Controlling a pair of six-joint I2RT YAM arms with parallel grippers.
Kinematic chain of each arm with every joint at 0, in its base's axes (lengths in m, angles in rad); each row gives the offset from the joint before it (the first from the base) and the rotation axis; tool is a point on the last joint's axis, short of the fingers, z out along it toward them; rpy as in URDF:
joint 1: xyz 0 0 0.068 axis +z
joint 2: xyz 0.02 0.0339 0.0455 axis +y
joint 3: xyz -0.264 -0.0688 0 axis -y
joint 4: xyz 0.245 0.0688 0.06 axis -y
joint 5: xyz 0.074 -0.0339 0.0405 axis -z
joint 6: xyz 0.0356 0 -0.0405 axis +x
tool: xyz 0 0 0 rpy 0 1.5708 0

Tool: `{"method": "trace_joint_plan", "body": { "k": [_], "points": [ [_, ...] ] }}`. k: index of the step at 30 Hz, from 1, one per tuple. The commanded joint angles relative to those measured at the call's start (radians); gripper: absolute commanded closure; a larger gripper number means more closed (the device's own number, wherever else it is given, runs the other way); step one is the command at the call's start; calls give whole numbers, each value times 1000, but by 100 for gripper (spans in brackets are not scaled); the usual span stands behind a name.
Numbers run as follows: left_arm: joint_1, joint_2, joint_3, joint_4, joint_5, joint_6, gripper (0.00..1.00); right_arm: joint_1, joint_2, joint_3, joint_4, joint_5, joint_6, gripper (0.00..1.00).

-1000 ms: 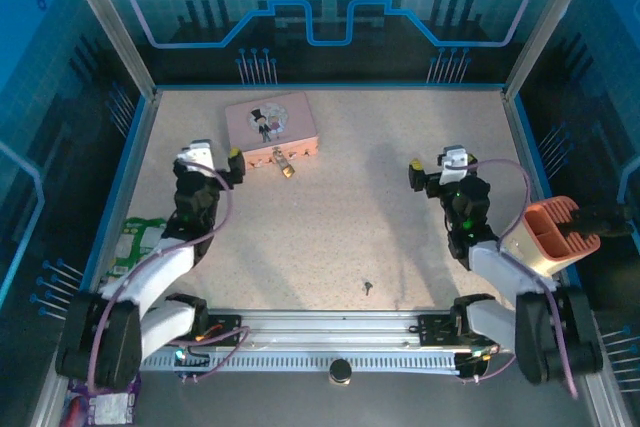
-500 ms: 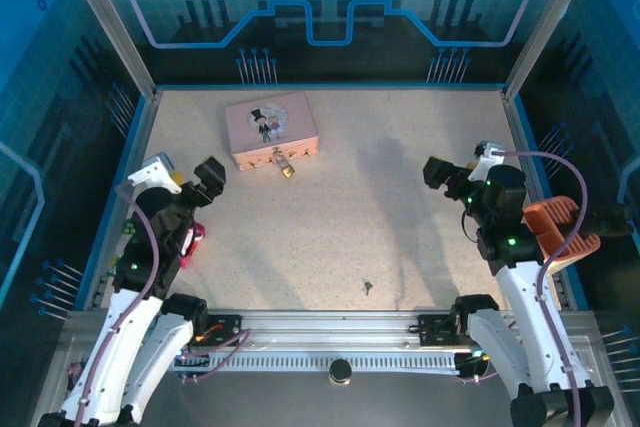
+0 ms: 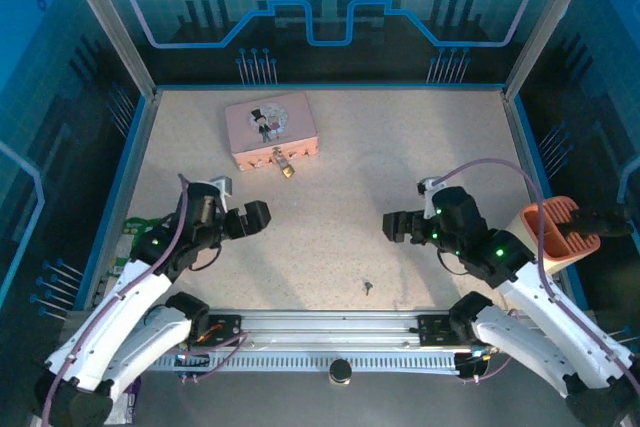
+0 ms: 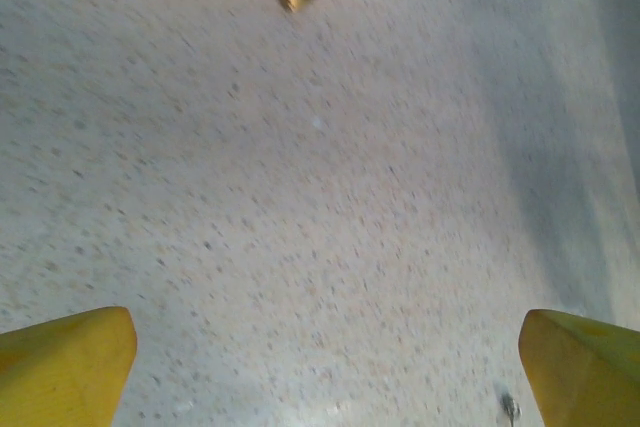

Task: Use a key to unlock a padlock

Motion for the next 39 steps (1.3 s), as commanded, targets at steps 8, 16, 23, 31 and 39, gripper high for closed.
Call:
{"method": "trace_joint_plan", "body": {
  "k": [8, 16, 23, 31, 39],
  "points": [
    [-256, 57, -74, 53, -72, -133, 1, 314, 154, -42, -65, 123, 267, 8],
    [-355, 71, -139, 139, -108, -176, 1, 420, 273, -100, -22, 67, 408, 21],
    [-387, 59, -193, 213, -132, -189, 1, 469, 377, -128, 27, 35, 485, 36],
    [-395, 42, -230, 254, -139, -193, 1, 471, 455, -151, 86, 23, 510, 53],
    [-396, 49, -229, 261, -141, -187, 1, 469, 545, -148, 135, 9, 514, 63]
  ]
}}
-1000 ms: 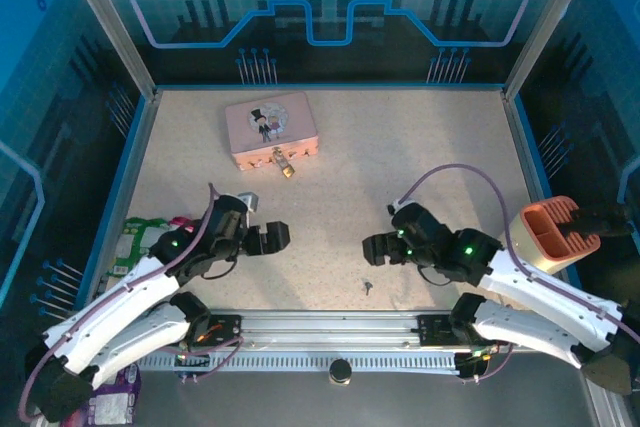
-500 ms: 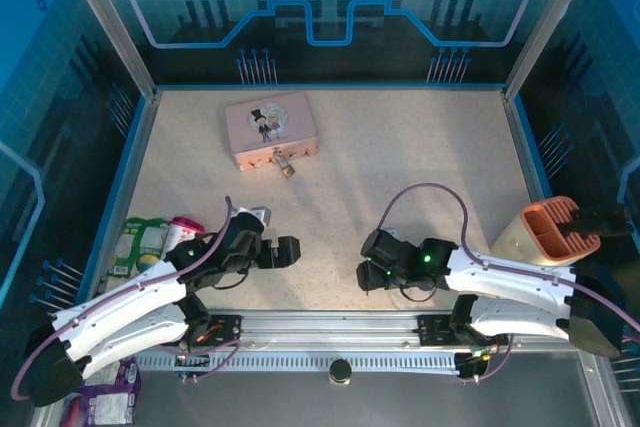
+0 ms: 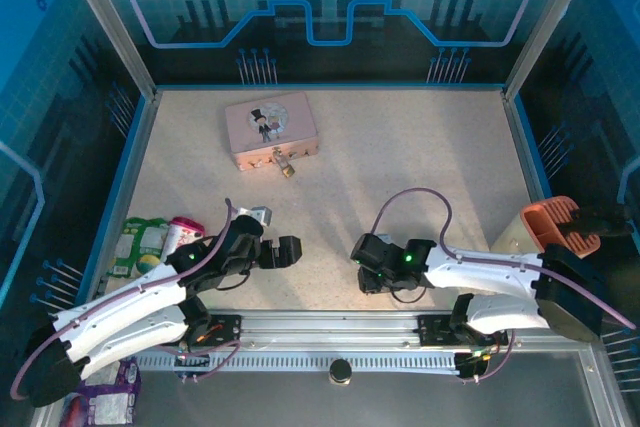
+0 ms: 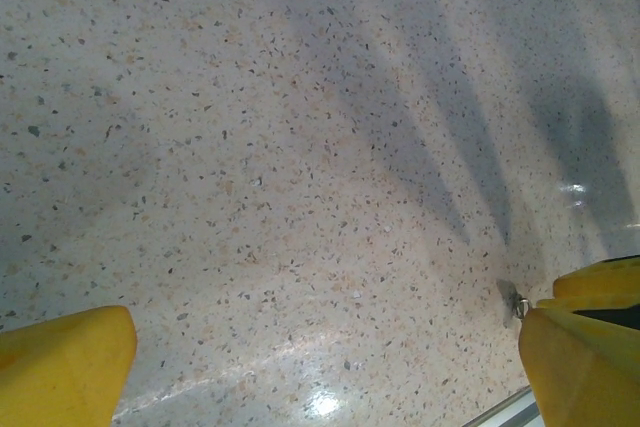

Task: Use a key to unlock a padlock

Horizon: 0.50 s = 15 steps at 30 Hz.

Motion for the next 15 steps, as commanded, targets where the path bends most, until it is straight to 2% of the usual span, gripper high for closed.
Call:
{"method": "trace_joint_plan", "body": {
  "k": [1, 15],
  "points": [
    [-9, -3, -17, 17, -17, -16, 1, 8, 38, -8, 27, -17, 24, 64],
    [-11, -13, -17, 25, -13, -33, 1, 29, 137, 13, 53, -24, 22, 70]
  ]
}}
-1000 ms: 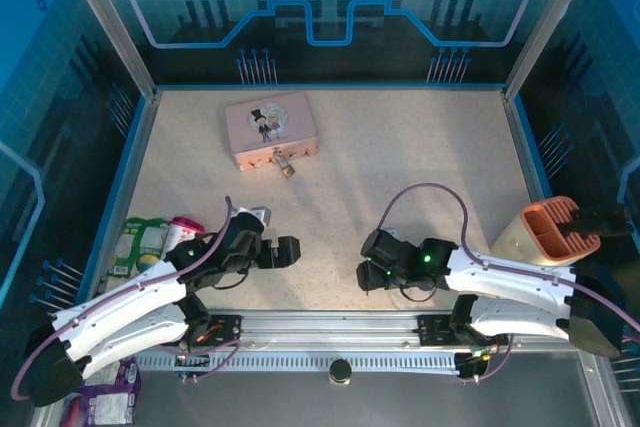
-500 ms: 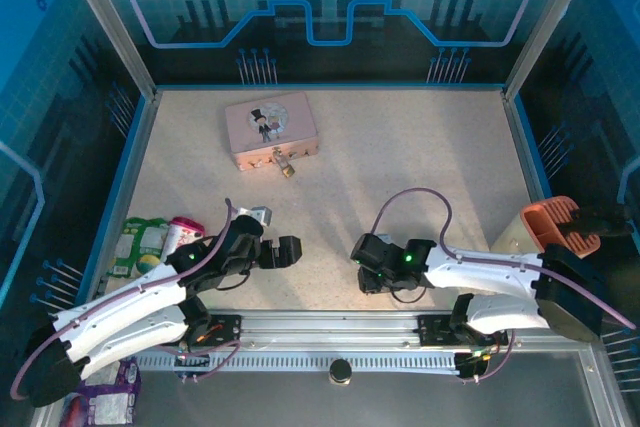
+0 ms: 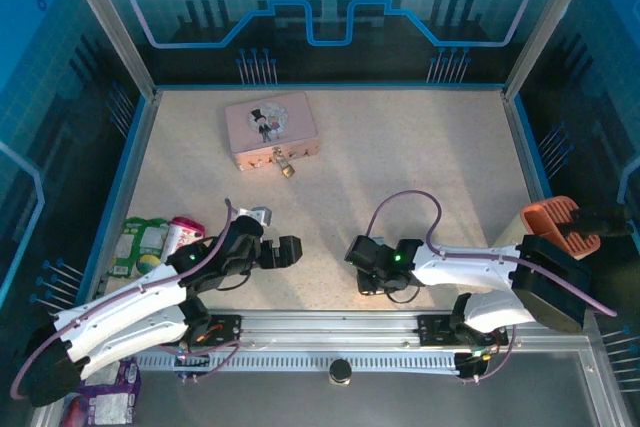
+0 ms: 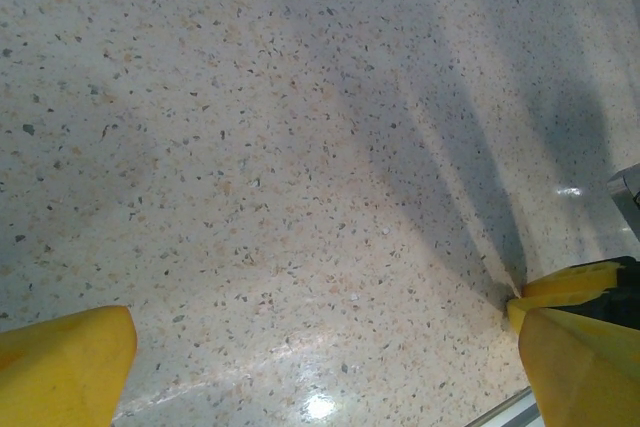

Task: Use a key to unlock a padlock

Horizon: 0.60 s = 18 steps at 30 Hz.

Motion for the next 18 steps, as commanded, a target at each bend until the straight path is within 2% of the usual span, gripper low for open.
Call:
{"method": "trace_joint_plan", "body": {
  "k": [1, 9, 18],
  "points": [
    [-8, -16, -2, 3, -17, -12, 1, 24, 47, 12, 9, -12, 15, 72],
    [-8, -21, 8, -6, -23, -18, 1, 42, 45, 25, 2, 7, 15, 80],
    [-9, -17, -7, 6, -24, -31, 1, 42, -31, -39, 54, 33, 65, 85]
  ]
}}
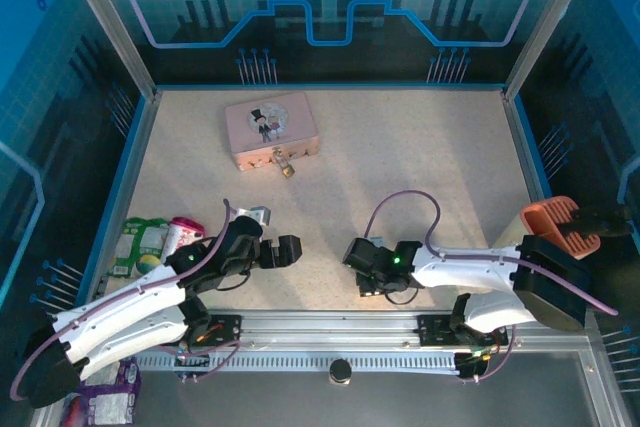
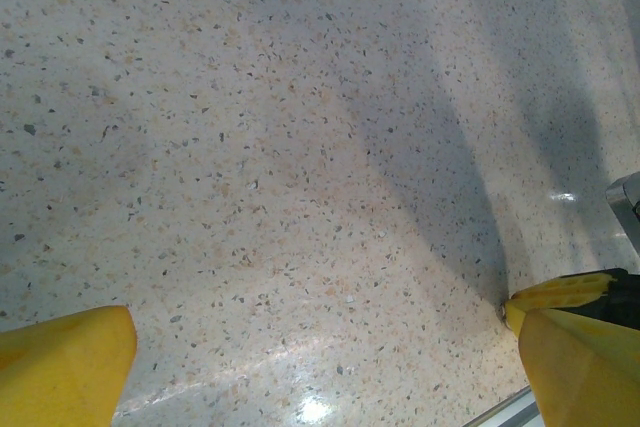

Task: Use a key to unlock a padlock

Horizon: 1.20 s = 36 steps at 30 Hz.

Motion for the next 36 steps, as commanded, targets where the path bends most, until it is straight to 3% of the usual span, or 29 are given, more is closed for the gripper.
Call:
{"method": "trace_joint_plan", "body": {
  "k": [1, 10, 16, 25, 31, 36],
  "points": [
    [-10, -5, -6, 10, -19, -24, 1, 16, -22, -37, 43, 2, 44, 86],
    [-10, 29, 7, 27, -14, -12, 1, 13, -51, -43, 51, 36, 63, 92],
    [-12, 43, 10, 75, 8, -1, 1, 0, -213, -101, 158, 95, 89, 95],
    [-16, 30, -11, 329, 83, 23, 1, -47, -484, -267, 643, 261, 96, 100],
    [-17, 48, -15, 580, 151, 10, 12, -42, -459, -297, 1011, 357, 68, 100],
    [-38, 99, 10, 742, 188, -9, 23, -15, -391, -284, 1204, 442, 83, 100]
  ]
}}
